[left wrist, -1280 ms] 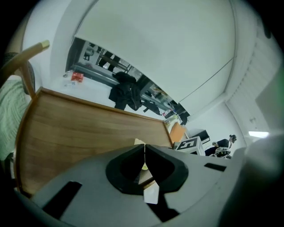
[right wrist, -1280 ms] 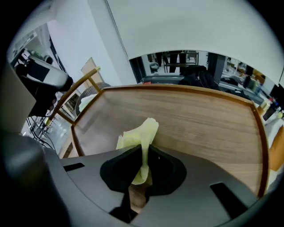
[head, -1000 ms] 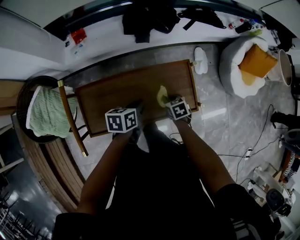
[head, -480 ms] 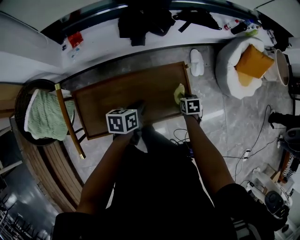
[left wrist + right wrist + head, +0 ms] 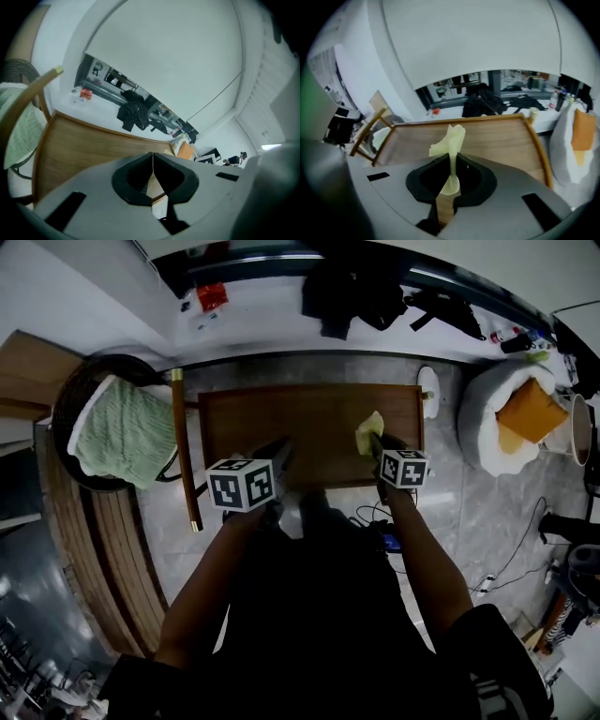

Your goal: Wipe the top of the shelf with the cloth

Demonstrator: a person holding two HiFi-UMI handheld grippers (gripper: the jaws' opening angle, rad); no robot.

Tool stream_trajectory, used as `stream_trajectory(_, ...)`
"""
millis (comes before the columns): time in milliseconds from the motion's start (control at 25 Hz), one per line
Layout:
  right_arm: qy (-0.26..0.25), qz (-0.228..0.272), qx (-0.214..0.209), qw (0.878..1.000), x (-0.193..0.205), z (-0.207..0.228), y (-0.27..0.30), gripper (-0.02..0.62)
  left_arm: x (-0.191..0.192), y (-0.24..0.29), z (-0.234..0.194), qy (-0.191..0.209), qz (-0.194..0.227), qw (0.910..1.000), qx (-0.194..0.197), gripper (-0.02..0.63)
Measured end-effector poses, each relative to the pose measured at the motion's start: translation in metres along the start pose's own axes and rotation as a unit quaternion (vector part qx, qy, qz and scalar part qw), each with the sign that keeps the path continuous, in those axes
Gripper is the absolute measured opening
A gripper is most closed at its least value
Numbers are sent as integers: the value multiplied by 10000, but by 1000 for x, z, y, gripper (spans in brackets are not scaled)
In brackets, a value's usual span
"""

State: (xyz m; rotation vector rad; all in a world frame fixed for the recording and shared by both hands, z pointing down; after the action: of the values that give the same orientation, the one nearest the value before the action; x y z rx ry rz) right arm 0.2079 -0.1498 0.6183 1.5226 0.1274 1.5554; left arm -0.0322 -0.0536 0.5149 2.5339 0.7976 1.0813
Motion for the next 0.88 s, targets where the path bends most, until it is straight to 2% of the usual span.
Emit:
stream_trajectory(80, -87, -63, -787, 9968, 0, -69, 14, 45, -13, -29, -19, -22, 173, 9998, -134, 12)
stream_trajectory(200, -285, -357, -1725, 9839, 17, -170, 35, 46, -26, -74, -51, -133, 321, 9987, -366, 12)
stream_trajectory(400, -420, -864, -2621, 9602, 57, -296, 72, 44, -35, -142, -101, -285, 495, 9952, -797, 12)
stream_trajectory(520, -677, -1129, -2916, 9474, 83, -344, 94, 46, -28, -170, -126, -350, 479, 9933, -992, 12)
stream_trajectory(720, -1215, -1593, -3206, 9258, 116, -397, 107, 45, -14, -199, -152, -534, 460, 9904, -1186, 12)
stream_trajectory(880, -1945, -1849, -3081, 9127, 133, -406, 114, 46, -9, -202, -159, -517, 327, 9917, -1132, 12)
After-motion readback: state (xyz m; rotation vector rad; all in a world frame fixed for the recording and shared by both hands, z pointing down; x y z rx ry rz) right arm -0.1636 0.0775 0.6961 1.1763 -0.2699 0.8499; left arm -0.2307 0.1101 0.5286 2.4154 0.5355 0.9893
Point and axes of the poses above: the fingertips, and each gripper's own axes: y forward along the fingers, z to its right, x out of its underside, the point moved 3 cm from there along -y, backward along the fingers, and after that the axes turned 13 degrees about z, right-handed, at the moved point
